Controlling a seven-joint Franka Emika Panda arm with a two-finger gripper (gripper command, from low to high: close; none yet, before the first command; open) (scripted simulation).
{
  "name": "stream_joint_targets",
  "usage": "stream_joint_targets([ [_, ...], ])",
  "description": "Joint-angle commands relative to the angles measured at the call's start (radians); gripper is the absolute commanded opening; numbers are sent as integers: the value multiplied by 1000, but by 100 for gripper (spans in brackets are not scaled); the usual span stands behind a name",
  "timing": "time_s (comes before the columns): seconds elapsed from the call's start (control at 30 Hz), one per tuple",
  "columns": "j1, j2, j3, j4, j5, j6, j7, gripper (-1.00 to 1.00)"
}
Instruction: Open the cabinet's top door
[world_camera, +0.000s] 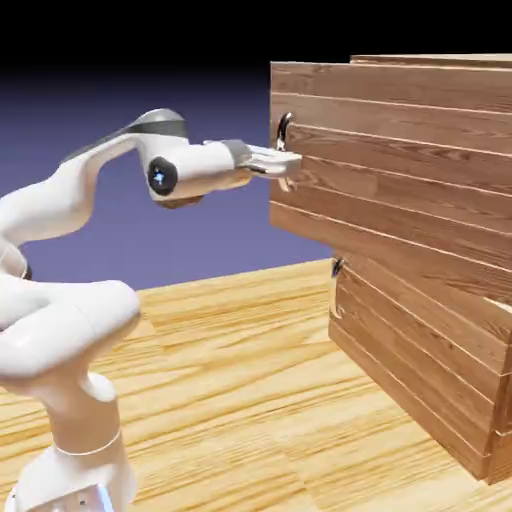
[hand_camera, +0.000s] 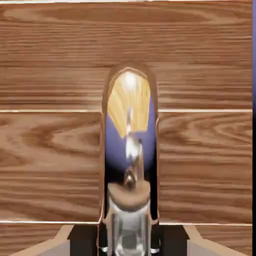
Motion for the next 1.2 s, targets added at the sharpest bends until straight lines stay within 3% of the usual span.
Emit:
stream_joint_targets([
  [0.0,24,-5,-33,-36,-18,-37,-15,-100],
  [0.23,115,-38,-287,-214,-208,-258,-91,-100],
  [0.57,94,-11,-649,-300,-518,-504,-183,-100],
  [0.87,46,137,-975,-271,-828,-707,-298,-100],
  [1.17,83,429,-1296,-115,-1163,-920,-457,-100],
])
